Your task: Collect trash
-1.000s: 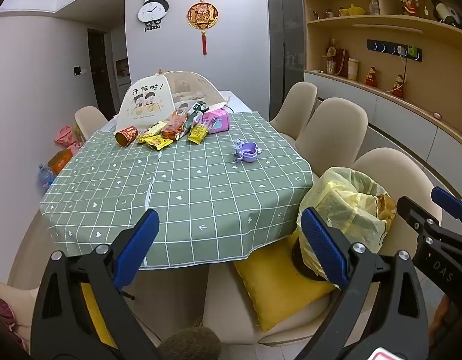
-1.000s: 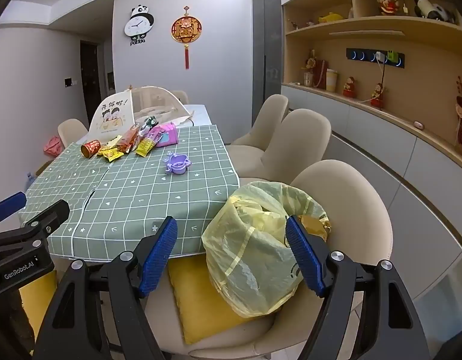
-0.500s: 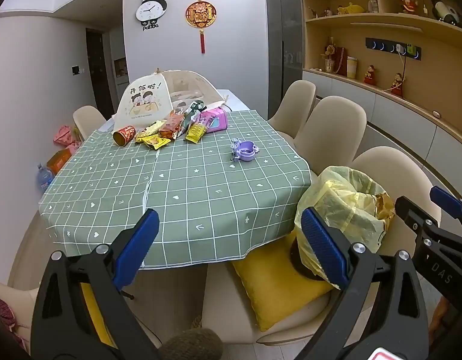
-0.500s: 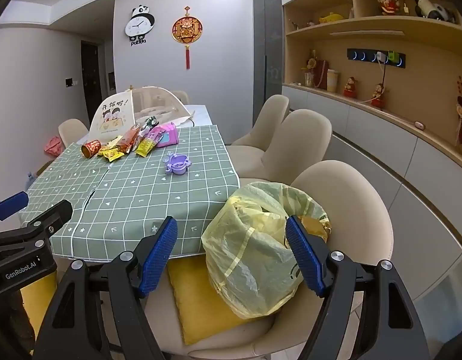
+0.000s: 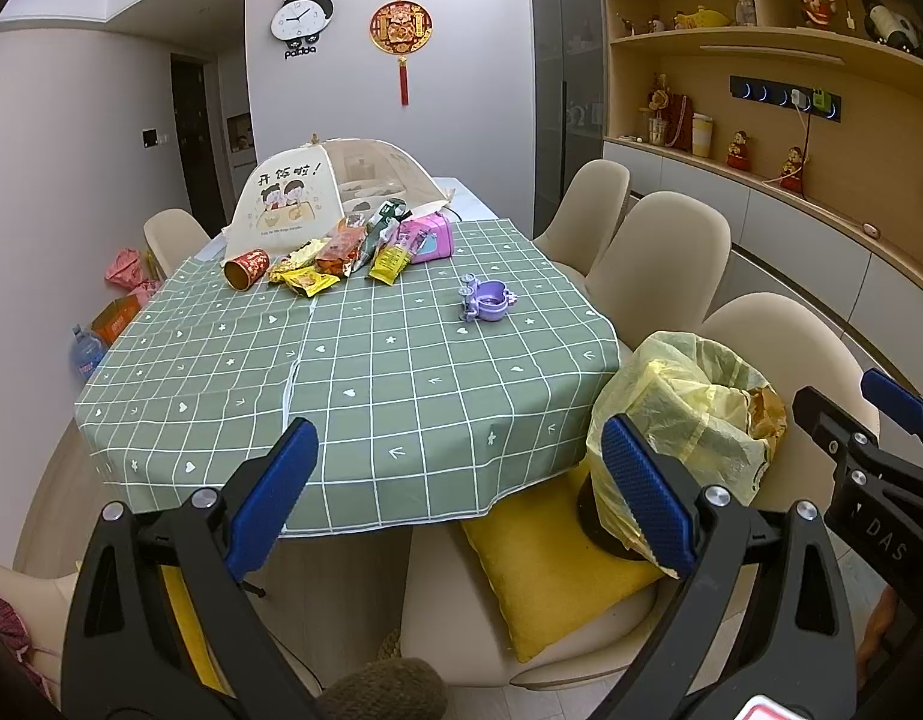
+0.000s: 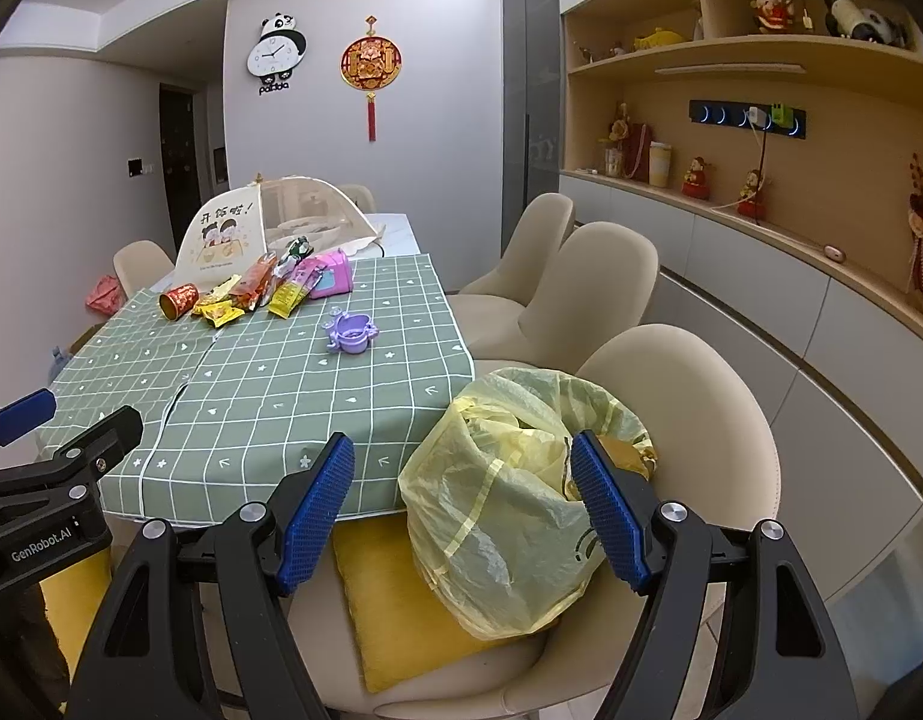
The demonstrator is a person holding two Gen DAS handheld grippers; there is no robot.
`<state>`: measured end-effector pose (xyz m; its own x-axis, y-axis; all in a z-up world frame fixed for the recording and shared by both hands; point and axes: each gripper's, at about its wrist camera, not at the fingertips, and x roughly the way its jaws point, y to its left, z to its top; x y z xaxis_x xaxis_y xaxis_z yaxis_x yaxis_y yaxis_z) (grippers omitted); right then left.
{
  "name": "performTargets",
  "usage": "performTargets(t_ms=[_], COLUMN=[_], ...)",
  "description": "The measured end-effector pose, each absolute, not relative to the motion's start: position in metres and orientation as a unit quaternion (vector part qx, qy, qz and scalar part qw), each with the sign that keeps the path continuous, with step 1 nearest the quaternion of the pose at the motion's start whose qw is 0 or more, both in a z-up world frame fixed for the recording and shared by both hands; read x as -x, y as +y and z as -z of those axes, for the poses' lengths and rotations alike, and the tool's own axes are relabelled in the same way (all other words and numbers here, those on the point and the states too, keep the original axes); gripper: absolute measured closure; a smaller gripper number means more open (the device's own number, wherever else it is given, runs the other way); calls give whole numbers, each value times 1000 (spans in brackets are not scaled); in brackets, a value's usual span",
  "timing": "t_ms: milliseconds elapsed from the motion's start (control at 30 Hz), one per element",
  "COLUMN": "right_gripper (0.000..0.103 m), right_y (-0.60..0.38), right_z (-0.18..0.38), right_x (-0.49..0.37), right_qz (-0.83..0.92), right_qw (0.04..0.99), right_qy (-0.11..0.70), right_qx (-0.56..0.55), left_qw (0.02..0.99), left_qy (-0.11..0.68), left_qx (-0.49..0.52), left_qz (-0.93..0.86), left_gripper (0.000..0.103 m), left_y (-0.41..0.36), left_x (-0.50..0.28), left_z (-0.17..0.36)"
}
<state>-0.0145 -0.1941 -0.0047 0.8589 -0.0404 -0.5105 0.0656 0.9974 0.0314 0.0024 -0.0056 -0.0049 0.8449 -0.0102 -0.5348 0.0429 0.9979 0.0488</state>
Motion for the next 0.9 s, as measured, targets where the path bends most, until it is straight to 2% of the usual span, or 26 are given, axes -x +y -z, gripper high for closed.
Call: performTargets(t_ms=[900], right_gripper=[32], right_y=[-202], right_z=[0], right_x=[17], right_qz=[29], right_qw=[964], right_qy=[264], right_qx=[-29], left_qw=[960], left_qy=[277], left_qx=[-30], left_qz=[17], left_gripper=[12], left_y=[-6], left_x=[-1], left_z=[4])
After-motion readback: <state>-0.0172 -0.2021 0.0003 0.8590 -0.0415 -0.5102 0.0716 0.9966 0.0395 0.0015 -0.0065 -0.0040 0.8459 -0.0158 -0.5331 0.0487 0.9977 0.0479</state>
